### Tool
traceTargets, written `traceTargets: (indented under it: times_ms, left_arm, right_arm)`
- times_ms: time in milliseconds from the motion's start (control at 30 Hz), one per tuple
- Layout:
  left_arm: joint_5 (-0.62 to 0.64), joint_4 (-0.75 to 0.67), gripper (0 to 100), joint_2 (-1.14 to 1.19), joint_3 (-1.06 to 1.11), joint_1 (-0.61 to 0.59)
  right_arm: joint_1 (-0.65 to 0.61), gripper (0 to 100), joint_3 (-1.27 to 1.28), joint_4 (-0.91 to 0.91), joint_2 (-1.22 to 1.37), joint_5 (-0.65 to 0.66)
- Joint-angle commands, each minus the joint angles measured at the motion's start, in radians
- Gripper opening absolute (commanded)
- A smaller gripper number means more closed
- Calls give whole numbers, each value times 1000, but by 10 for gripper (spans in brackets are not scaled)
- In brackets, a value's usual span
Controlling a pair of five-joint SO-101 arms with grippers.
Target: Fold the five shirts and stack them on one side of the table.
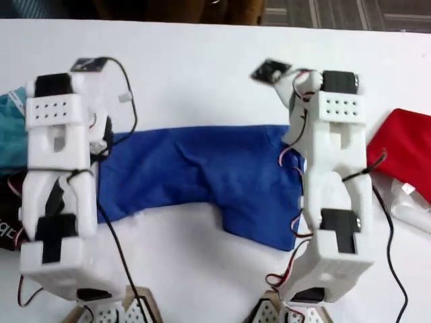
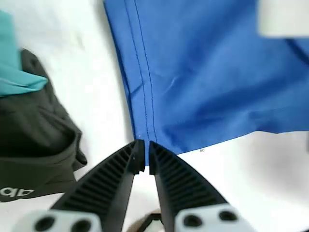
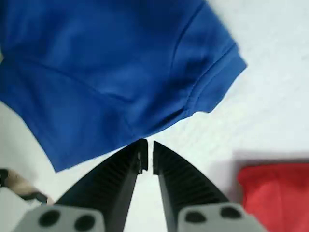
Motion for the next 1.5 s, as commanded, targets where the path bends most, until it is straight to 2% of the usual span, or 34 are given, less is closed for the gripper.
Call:
traceTargets:
  times_ms: [0, 100, 233, 400, 533, 700, 1033, 1467]
  left_arm:
    - [-14, 11, 107, -121, -2, -9]
    - [-14, 12, 146, -169, -2, -20]
    - [-15, 12, 151, -190, -2, -52]
    - [-15, 11, 151, -187, -2, -83]
    - [-15, 9, 151, -187, -2, -86]
    - [-15, 9, 151, -187, -2, -86]
    - [-15, 9, 151, -187, -2, -86]
    - [-17, 9, 151, -193, -4, -86]
  right_arm:
    - [-21, 147, 164, 33, -99, 135]
    - [-87, 173, 394, 31, -142, 155]
    - [-216, 175, 614, 18, -173, 199]
    - [-340, 176, 715, -68, -174, 198]
    - [-394, 176, 743, -110, -170, 198]
    - [-397, 176, 744, -176, -113, 141]
    - [-404, 176, 746, -209, 21, 138]
    - [-404, 173, 743, -354, 162, 127]
